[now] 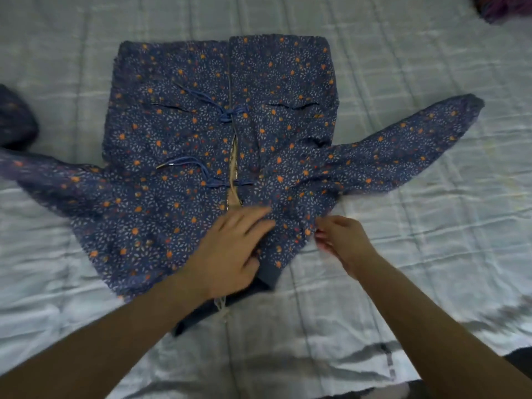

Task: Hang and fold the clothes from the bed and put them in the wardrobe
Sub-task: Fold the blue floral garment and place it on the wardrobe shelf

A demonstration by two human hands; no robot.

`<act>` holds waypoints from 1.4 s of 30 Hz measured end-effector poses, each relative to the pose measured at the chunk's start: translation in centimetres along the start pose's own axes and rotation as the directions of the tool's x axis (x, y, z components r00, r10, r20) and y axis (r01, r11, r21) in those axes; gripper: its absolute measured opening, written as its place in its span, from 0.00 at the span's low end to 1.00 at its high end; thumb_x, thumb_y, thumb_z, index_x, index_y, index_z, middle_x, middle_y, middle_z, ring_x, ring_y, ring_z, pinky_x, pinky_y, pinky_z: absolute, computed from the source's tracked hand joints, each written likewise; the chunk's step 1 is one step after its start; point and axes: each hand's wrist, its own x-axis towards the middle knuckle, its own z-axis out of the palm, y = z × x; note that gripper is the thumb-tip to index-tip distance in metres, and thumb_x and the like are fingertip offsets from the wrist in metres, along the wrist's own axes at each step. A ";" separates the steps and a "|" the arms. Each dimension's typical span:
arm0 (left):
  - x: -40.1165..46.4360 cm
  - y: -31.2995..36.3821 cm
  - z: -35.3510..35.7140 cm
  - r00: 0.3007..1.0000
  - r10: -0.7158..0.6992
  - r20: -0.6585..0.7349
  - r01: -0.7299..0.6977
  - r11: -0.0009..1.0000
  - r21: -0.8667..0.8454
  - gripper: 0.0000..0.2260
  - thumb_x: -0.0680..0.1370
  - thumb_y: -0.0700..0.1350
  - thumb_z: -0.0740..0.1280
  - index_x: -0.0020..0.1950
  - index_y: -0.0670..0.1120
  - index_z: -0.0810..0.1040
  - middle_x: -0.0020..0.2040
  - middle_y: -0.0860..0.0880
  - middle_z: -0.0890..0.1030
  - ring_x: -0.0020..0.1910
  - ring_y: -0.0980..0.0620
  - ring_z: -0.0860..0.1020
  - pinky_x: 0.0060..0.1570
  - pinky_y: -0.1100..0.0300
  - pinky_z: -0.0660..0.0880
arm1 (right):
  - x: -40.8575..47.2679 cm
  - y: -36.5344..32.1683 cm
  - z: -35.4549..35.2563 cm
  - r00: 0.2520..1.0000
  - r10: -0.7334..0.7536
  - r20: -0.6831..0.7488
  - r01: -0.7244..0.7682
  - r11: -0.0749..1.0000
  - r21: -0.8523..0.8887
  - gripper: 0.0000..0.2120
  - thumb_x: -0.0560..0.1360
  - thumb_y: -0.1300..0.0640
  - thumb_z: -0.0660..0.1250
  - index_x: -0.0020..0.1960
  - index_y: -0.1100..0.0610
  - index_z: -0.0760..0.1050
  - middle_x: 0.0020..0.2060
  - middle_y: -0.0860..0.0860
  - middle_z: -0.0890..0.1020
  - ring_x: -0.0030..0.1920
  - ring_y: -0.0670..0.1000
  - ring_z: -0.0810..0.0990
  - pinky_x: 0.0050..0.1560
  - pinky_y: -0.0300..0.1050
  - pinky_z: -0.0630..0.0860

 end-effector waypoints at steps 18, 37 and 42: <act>-5.9 3.9 2.1 0.961 0.008 0.275 -0.031 0.996 0.078 0.29 0.76 0.46 0.58 0.77 0.50 0.56 0.76 0.50 0.57 0.71 0.48 0.59 0.67 0.49 0.65 | -4.1 2.5 0.1 0.882 -0.437 -0.173 0.225 0.715 -0.662 0.33 0.68 0.55 0.75 0.65 0.62 0.61 0.57 0.63 0.70 0.59 0.64 0.69 0.56 0.54 0.71; 6.4 -3.4 -2.7 0.986 -0.166 -0.008 0.166 0.985 0.036 0.26 0.84 0.54 0.49 0.80 0.48 0.47 0.79 0.52 0.39 0.78 0.52 0.42 0.77 0.52 0.44 | 2.1 -6.1 -2.9 0.761 -0.530 0.374 0.545 0.210 -0.812 0.26 0.70 0.60 0.56 0.67 0.61 0.69 0.61 0.61 0.74 0.60 0.63 0.73 0.60 0.55 0.72; 15.5 -5.6 -3.8 0.956 -0.279 -0.088 0.277 0.960 -0.034 0.25 0.84 0.52 0.51 0.80 0.46 0.51 0.80 0.50 0.45 0.78 0.48 0.49 0.76 0.51 0.50 | 10.6 -10.3 -13.0 0.806 -0.583 -0.097 0.213 0.439 -0.873 0.23 0.71 0.62 0.60 0.65 0.69 0.68 0.59 0.72 0.69 0.57 0.72 0.70 0.60 0.62 0.69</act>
